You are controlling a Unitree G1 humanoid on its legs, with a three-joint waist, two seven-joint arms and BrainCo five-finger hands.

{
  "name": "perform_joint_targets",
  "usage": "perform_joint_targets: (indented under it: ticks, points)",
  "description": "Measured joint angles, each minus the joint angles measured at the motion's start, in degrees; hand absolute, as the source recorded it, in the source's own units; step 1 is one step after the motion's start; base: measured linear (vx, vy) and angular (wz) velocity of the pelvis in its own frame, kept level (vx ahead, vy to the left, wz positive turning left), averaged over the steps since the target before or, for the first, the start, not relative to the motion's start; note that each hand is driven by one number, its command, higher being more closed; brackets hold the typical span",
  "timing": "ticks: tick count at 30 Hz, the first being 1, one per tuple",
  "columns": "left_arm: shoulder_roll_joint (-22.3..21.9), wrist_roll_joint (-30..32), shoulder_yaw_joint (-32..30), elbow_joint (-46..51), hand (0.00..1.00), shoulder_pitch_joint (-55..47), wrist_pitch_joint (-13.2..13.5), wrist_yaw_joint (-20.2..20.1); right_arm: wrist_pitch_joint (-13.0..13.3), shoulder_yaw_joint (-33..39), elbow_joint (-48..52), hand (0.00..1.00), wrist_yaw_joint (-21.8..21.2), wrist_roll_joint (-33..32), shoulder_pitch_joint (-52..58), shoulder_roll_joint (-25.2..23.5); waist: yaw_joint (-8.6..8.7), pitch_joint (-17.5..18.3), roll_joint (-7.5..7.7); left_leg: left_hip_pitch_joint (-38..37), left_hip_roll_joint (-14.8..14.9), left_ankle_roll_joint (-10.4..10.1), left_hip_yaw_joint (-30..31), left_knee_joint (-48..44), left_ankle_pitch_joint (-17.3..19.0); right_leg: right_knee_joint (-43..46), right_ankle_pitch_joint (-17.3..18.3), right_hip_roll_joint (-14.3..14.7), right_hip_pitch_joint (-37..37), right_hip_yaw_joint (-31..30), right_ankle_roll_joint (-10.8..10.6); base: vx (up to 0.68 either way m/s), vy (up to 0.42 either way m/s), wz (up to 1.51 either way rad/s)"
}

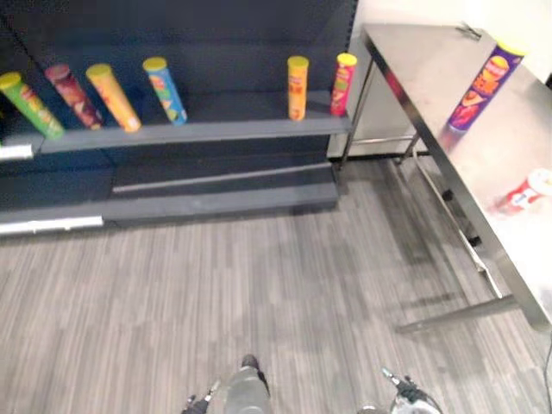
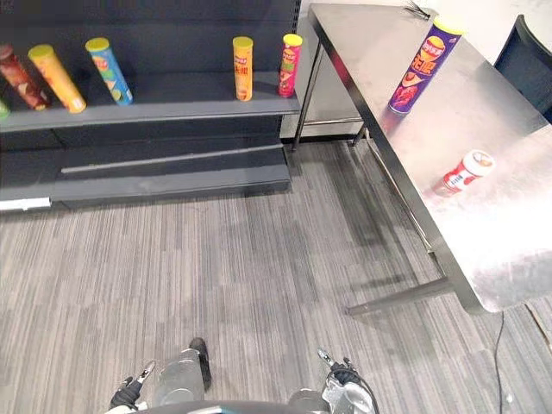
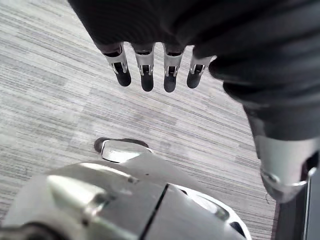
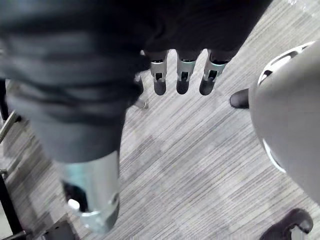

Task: Put the gum and the chips on the shelf.

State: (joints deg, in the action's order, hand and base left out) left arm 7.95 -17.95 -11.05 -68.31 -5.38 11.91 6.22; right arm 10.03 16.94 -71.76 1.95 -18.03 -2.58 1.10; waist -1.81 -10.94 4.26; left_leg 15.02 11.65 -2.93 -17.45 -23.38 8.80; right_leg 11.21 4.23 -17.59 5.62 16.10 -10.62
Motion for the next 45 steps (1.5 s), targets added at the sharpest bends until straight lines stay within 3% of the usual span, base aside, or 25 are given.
perform_joint_targets:
  ticks: [3, 5, 6, 8, 9, 11, 12, 13, 15, 18, 20, 21, 24, 27, 28, 29, 30, 31, 33, 35, 38, 40, 41, 43, 45]
  points:
    - [0.3, 0.1, 0.8, 0.1, 0.0, 0.2, 0.0, 0.0, -0.1, -0.4, 0.4, 0.0, -0.1, 0.0, -0.3, 0.6, 0.01, 0.3, -0.43, -3.2, -0.3, 0.8, -2.5, 0.9, 0.9, 14.5, -4.7, -3.0, -7.2, -2.3, 1.3, 0.26, 0.185, -0.24]
    - [0.8, 0.1, 2.4, 0.3, 0.0, 0.1, 0.0, 0.0, 0.1, -2.6, 1.3, 0.0, -0.5, -0.1, 0.2, 1.3, 0.33, -0.1, -1.25, -8.8, -0.3, 1.8, -3.1, 4.4, 1.6, 26.2, -13.3, -5.3, -11.7, -2.3, 2.6, 0.23, 0.076, -0.17]
    - [0.6, 0.1, 2.6, 0.6, 0.0, 0.1, 0.0, 0.0, 0.4, -2.7, 1.6, 0.0, -0.4, -0.1, 0.2, 1.3, 0.31, -0.2, -1.3, -10.7, -0.3, 1.7, -3.7, 6.0, 1.8, 29.4, -11.4, -5.9, -12.8, -1.6, 3.5, 0.24, 0.004, -0.15]
    - [1.0, 0.1, 2.9, 0.7, 0.0, 0.5, 0.0, 0.2, 0.5, -4.0, 2.6, 0.0, -0.3, -0.5, -0.2, 1.8, 0.24, -0.2, -1.11, -17.1, -0.3, 1.0, -5.6, 11.5, 1.7, 36.7, -0.3, -7.6, -15.9, 6.3, 5.9, 0.22, -0.045, -0.33]
    - [0.9, 0.1, 2.8, 0.8, 0.0, 0.5, 0.0, 0.2, 0.4, -5.0, 3.5, 0.0, -0.7, -0.5, -0.3, 1.8, 0.19, -0.3, -1.2, -19.4, 0.0, 0.6, -7.3, 12.7, 1.4, 35.2, 3.0, -7.3, -17.0, 11.9, 6.8, 0.18, -0.092, -0.5]
    - [0.8, 0.1, 2.6, 0.9, 0.0, 0.5, 0.0, 0.2, 0.3, -6.7, 4.4, 0.0, -1.4, -0.5, -0.4, 1.6, 0.24, -0.2, -0.9, -21.1, -0.3, 0.4, -9.3, 13.3, 1.3, 26.1, 1.8, -5.8, -17.6, 18.1, 7.1, 0.16, -0.141, -0.48]
    - [0.3, 0.1, 1.4, 0.6, 0.0, 0.7, -0.1, -0.1, 0.2, -6.8, 4.3, 0.0, -1.8, -0.5, -0.1, 1.4, 0.05, 0.4, 0.29, -21.9, -1.9, -0.6, -10.5, 13.9, 1.6, 16.7, -0.5, -4.1, -15.9, 22.6, 10.5, 0.18, -0.172, -0.77]
    - [-1.1, 0.0, 0.8, 0.3, 0.0, 0.5, -0.1, -0.3, 0.2, -6.7, 4.2, 0.0, -1.8, -0.5, -0.8, 1.9, -0.23, 0.6, -1.59, -22.4, -0.9, -1.3, -11.4, 15.7, 1.2, 13.7, -0.7, -1.7, -16.1, 23.2, 10.9, 0.16, -0.164, -0.79]
    - [-2.3, 0.2, 0.6, -0.4, 0.0, 0.7, -0.2, -0.3, 0.3, -6.7, 4.3, 0.0, -1.8, -0.5, -1.7, 2.8, 0.89, 0.0, -3.29, -23.5, -1.1, -3.2, -13.9, 19.4, 0.1, 10.3, -0.7, 0.5, -16.3, 25.5, 10.9, 0.11, -0.064, -0.64]
    - [-2.8, 0.2, -0.1, -0.7, 0.0, 0.7, -0.2, -0.3, -0.1, -6.3, 3.6, 0.0, -1.7, -0.4, -0.9, 3.4, 0.62, -0.2, -3.73, -26.9, -1.4, -4.1, -16.7, 21.9, -0.5, 11.2, -0.1, 0.2, -15.2, 30.7, 11.9, 0.02, -0.029, -0.39]
    - [-2.6, 0.2, -0.2, -0.5, 0.0, 0.6, -0.2, -0.4, -0.1, -6.4, 3.8, 0.0, -1.8, -0.4, 0.2, 3.3, 0.04, -0.1, -2.45, -28.4, -1.3, -5.2, -18.5, 22.2, 0.4, 11.5, 1.3, -0.7, -13.9, 36.3, 13.7, -0.07, -0.042, -0.42]
    - [-1.8, 0.2, -0.2, 0.0, 0.0, 0.7, -0.3, -0.4, -0.2, -6.6, 3.8, 0.0, -2.0, -0.1, 0.4, 2.8, -0.1, 0.1, -1.42, -28.2, -1.4, -5.2, -19.6, 21.3, 1.5, 10.7, 2.3, -0.9, -14.1, 36.9, 14.1, -0.09, -0.026, -0.41]
    - [-1.7, 0.2, 0.2, -0.3, 0.0, 1.1, -0.8, -0.3, -0.2, -6.6, 3.9, 0.0, -2.3, -0.1, 1.3, 2.7, 0.17, 0.1, -2.56, -25.9, 2.6, -6.5, -21.1, 12.7, 7.9, 11.6, 4.2, 0.3, -14.3, 37.3, 14.5, 0.0, -0.003, -0.38]
    - [-2.1, 0.2, 1.7, -2.6, 0.0, 1.4, -0.9, -0.3, -0.4, -7.7, 4.1, 0.0, -2.1, -1.0, 2.7, 4.3, 0.64, 1.5, -4.69, -24.7, 7.8, -6.2, -23.2, -0.4, 11.0, 13.2, 6.6, 2.5, -14.4, 35.7, 14.4, 0.19, 0.026, -0.51]
    - [-1.6, 0.2, 1.8, -2.5, 0.0, 1.6, -1.0, -0.3, -0.4, -8.1, 3.7, 0.0, -2.1, -1.0, 2.4, 4.6, 0.46, 1.3, -4.89, -22.9, 10.0, -4.6, -23.0, -6.1, 10.0, 13.3, 6.6, 3.3, -14.5, 34.8, 14.7, 0.26, -0.073, -1.03]
    - [-2.0, 0.1, 2.1, -2.2, 0.0, 1.7, -1.1, -0.2, -0.5, -8.5, 3.3, 0.0, -2.2, -1.0, 2.2, 4.8, 0.28, 1.2, -5.28, -20.1, 13.4, 1.5, -20.9, -17.4, 6.0, 11.6, 6.5, 5.3, -13.7, 31.5, 14.9, 0.15, -0.112, -1.01]
    - [-2.1, 0.1, 2.3, -2.2, 0.0, 1.6, -1.1, -0.3, -0.4, -8.4, 3.3, 0.0, -2.2, -1.0, 2.4, 4.9, 0.31, 1.2, -5.84, -18.9, 14.6, 2.5, -19.4, -21.2, 3.3, 10.8, 6.5, 6.0, -13.0, 30.0, 14.9, 0.23, -0.055, -1.4]
    - [-2.1, 0.1, 2.7, -2.2, 0.0, 1.3, -1.1, -0.3, -0.3, -8.4, 3.3, 0.0, -2.2, -1.0, 2.5, 5.1, 0.11, 1.1, -6.32, -15.8, 15.6, 0.6, -14.3, -28.2, 2.6, 8.8, 6.7, 7.6, -12.0, 26.4, 14.6, 0.2, 0.018, -1.02]
    - [-2.1, 0.1, 2.8, -2.1, 0.0, 1.9, -1.1, -0.5, -0.5, -7.9, 3.3, 0.0, -2.2, -1.1, 2.6, 5.4, 0.35, 1.0, -6.75, -12.3, 14.1, -0.3, -10.5, -30.5, 6.5, 7.4, 6.5, 8.3, -11.2, 23.3, 14.4, 0.2, 0.04, -0.92]
    - [-2.5, 0.1, 3.0, -1.1, 0.0, 1.6, -0.9, -0.4, -0.7, -6.0, 2.5, 0.0, -2.2, -1.1, 2.8, 5.5, 0.21, 1.0, -6.66, -8.7, 11.6, -0.8, -6.9, -28.1, 8.3, 4.8, 5.6, 10.1, -10.1, 18.2, 13.8, 0.21, 0.04, -0.95]
    - [-2.5, 0.1, 3.6, 0.1, 0.0, 0.6, -0.7, -0.4, -0.8, -3.5, 1.2, 0.0, -2.1, -0.6, 2.3, 5.5, 0.06, 0.9, -6.57, -5.8, 8.7, -2.0, 0.0, -12.6, 8.8, 3.6, 5.3, 12.2, -9.0, 10.6, 13.4, 0.19, 0.131, -1.34]
    - [-2.6, 0.2, 3.7, 0.0, 0.0, 0.0, -0.7, -0.4, -0.7, 0.1, 1.1, 0.0, -1.9, -0.3, 2.8, 5.3, 0.16, 0.8, -6.45, -6.2, 6.2, -4.7, 7.9, 2.3, 6.2, 3.1, 5.1, 12.7, -9.5, 5.1, 12.7, 0.16, 0.25, -1.63]
    - [-2.7, 0.2, 3.6, 0.0, 0.0, -0.1, -0.7, -0.4, -0.8, 0.7, 1.1, 0.0, -1.8, -0.1, 3.1, 5.4, 0.2, 0.8, -6.54, -6.5, 5.8, -4.8, 9.4, 5.5, 5.1, 2.7, 4.8, 12.7, -9.5, 3.9, 12.1, 0.17, 0.285, -1.64]
    - [-3.2, 0.2, 3.1, -0.5, 0.0, -0.4, -0.7, -0.6, -0.8, 2.7, 1.2, 0.0, -1.6, 0.0, 4.8, 6.0, 0.16, 0.8, -7.66, -9.2, 3.8, -6.4, 10.4, 9.3, -0.3, -0.1, 2.4, 12.0, -8.8, 0.4, 8.2, 0.21, 0.306, -1.57]
    - [-1.9, 0.3, 2.5, -1.5, 0.0, 0.1, -0.6, -1.2, -1.2, 3.3, 1.1, 0.0, -1.6, 0.0, 6.8, 4.8, 1.15, 0.8, -5.49, -10.8, 1.7, -5.4, 8.2, 8.9, 0.7, -2.3, -0.3, 10.0, -7.9, -1.2, 5.4, 0.24, 0.305, -0.98]
